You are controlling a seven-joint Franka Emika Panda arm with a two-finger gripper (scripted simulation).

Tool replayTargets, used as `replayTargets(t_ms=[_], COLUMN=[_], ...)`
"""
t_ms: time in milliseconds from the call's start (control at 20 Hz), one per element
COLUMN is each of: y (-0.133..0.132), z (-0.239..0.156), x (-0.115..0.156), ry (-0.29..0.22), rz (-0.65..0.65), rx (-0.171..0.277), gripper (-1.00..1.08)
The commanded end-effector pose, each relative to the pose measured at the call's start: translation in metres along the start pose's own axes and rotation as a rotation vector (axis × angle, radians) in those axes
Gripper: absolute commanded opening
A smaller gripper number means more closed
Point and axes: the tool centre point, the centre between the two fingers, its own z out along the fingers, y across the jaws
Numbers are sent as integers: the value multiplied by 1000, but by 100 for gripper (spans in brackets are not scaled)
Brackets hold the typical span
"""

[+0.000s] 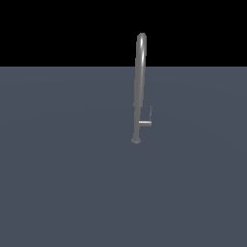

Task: Turn on the faucet by rotating a designated handle.

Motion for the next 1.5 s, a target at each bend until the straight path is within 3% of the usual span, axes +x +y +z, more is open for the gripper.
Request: replayTargets(t_ms=[0,350,700,1450], y=[0,0,0,7], z=[0,1,3,23], x=[0,7,28,109], ry=[0,-15,-61,-248], rz=[0,17,67,273], rx=[0,17,69,283], gripper=[-100,-100,-100,-100])
